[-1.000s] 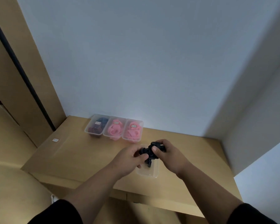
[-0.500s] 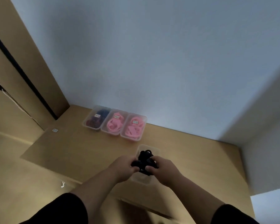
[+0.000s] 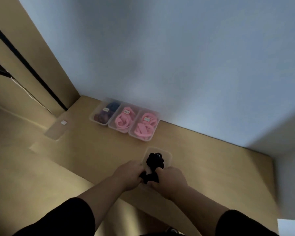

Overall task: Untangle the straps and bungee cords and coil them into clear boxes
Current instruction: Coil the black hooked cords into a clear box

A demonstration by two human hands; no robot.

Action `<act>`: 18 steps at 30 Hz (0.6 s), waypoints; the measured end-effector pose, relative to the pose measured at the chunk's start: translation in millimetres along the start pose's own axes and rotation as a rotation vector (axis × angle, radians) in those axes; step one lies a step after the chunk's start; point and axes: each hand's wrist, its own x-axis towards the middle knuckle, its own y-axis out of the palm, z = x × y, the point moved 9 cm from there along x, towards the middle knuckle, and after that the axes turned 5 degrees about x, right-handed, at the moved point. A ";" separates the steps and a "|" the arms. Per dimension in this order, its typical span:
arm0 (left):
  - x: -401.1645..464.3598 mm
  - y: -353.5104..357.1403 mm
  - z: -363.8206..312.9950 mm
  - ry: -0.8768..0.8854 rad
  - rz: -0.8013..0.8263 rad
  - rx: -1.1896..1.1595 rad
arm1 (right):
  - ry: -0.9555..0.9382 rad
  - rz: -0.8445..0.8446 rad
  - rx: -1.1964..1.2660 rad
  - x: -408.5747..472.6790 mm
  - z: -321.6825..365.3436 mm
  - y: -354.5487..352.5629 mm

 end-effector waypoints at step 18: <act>-1.4 -1.4 -3.5 0.042 -0.073 0.049 | -0.055 -0.062 -0.011 -1.0 -8.3 -16.7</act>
